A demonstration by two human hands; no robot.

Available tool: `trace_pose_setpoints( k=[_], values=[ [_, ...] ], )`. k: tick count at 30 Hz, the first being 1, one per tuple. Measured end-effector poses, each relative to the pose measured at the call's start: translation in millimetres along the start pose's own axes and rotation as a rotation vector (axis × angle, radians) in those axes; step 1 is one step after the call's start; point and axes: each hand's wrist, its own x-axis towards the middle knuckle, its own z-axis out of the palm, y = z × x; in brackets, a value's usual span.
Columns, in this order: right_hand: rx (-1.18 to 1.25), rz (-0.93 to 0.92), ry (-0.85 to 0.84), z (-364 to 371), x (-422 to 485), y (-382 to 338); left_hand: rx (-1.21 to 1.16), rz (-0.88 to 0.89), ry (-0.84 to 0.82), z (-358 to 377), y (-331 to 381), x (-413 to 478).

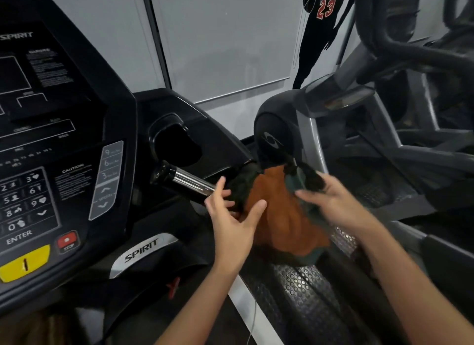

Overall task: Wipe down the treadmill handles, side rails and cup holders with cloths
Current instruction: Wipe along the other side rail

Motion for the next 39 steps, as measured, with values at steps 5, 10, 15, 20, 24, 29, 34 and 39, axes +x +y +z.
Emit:
trace_pose_setpoints(
  k=[5, 10, 15, 20, 24, 29, 34, 39],
  values=[
    [-0.12, 0.07, -0.06, -60, 27, -33, 0.098, 0.029, -0.038, 26, -1, 8],
    [-0.845, 0.026, -0.185, -89, 88, 7, 0.172, -0.133, -0.026, 37, -14, 27],
    [-0.743, -0.079, -0.131, -49, 116, 60, 0.245, -0.29, -0.105, 46, -23, 40],
    [-0.223, -0.003, -0.054, -14, 124, 77, 0.239, -0.31, -0.145, 50, -34, 48],
    [0.008, 0.257, -0.018, -19, 119, 99, 0.196, -0.354, -0.175, 52, -38, 56],
    [-0.045, 0.295, -0.075, -45, 104, 114, 0.201, -0.309, -0.155, 57, -39, 59],
    [-0.137, 0.167, -0.148, -56, 84, 117, 0.207, -0.276, -0.125, 60, -43, 61],
    [-0.365, -0.006, -0.246, -31, 120, 105, 0.248, -0.242, -0.14, 57, -42, 60]
  ],
)
